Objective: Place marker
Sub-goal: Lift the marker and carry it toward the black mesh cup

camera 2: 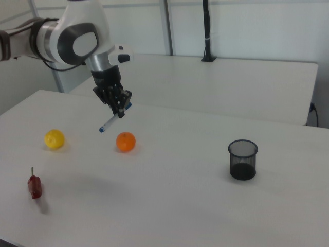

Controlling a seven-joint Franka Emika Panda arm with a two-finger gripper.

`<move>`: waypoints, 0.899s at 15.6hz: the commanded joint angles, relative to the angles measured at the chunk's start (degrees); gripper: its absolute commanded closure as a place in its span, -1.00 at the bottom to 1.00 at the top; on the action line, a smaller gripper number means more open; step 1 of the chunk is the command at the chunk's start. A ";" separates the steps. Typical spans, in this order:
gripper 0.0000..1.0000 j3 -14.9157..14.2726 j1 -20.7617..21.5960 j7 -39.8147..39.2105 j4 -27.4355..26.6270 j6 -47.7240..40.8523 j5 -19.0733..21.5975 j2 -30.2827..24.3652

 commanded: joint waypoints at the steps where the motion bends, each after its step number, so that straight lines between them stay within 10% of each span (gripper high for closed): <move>1: 1.00 -2.79 0.00 0.51 1.10 -0.72 2.86 -2.47; 14: 1.00 -14.05 -6.22 0.51 0.40 43.02 2.69 4.54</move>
